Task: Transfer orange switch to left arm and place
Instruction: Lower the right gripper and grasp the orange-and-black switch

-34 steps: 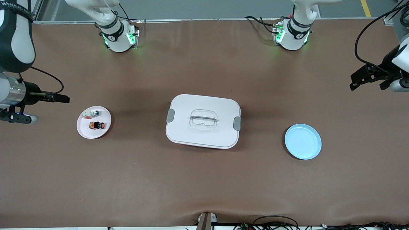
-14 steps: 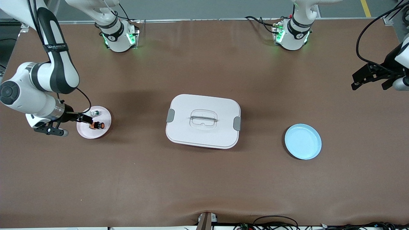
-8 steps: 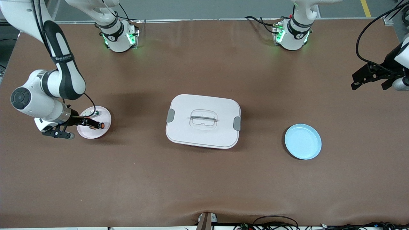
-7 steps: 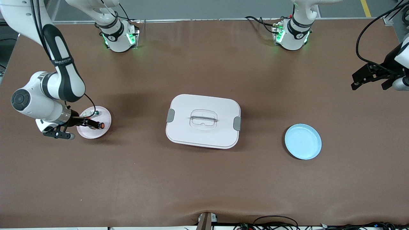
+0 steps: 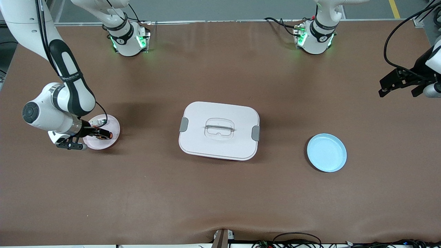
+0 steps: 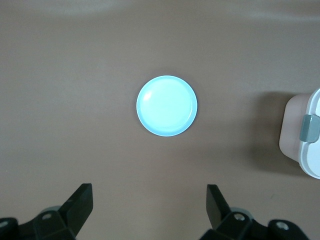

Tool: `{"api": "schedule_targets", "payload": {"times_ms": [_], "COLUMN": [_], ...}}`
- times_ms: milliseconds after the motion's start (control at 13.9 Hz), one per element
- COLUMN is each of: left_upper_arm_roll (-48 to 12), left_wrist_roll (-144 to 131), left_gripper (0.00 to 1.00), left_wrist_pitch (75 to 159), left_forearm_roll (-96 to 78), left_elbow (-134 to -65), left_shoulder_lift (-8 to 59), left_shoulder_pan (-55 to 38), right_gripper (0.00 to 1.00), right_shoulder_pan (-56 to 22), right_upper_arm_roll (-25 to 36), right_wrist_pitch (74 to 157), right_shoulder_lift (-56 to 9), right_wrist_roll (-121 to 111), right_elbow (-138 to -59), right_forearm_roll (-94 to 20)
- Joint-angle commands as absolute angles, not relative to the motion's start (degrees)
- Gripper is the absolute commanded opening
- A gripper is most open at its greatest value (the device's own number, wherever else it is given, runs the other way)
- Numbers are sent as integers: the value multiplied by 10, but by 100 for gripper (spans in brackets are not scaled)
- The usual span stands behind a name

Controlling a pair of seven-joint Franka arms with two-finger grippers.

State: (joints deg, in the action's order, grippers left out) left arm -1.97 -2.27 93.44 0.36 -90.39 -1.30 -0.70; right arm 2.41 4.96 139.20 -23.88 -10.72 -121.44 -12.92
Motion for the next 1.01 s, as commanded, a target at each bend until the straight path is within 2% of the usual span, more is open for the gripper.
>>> {"api": "schedule_targets", "payload": {"times_ms": [0,934], "left_upper_arm_roll": [-20,-20], "left_wrist_roll": [-11,-11], "left_gripper": [100,100], "left_wrist_pitch": [924,924], "left_forearm_roll": [-3,-1], "left_elbow": [-890,-889], "left_shoulder_lift": [-9,-9], "left_shoulder_pan": [-5,-7], "right_gripper": [100,100], "right_shoulder_pan": [18,28], "right_upper_arm_roll": [47,48], "right_wrist_pitch": [1397,1408], "right_shoulder_lift": [-243,-265], "right_wrist_roll": [-137,-174], "right_elbow": [-1222,-1215], "right_forearm_roll": [-146,-145]}}
